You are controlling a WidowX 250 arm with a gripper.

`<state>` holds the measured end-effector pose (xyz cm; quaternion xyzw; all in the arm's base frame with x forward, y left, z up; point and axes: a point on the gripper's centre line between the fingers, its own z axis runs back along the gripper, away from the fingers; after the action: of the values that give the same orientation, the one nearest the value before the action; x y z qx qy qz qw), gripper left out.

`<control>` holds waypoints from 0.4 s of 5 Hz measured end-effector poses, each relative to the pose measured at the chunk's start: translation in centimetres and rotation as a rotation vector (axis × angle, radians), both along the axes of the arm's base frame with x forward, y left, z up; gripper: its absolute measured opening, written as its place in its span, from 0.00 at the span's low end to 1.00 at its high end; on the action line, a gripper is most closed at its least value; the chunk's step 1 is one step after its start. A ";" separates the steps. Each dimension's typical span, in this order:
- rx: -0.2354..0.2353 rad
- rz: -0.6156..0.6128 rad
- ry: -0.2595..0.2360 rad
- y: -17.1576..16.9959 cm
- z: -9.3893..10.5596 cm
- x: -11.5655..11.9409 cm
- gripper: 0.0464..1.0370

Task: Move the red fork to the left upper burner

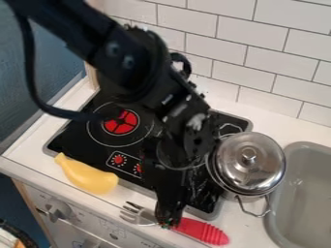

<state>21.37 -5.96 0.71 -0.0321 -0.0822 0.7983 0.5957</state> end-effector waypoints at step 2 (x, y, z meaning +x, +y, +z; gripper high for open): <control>-0.007 -0.015 0.011 -1.3 -0.3 -0.5 0.96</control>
<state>20.82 -7.23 0.36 -0.0304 -0.0759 0.7941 0.6022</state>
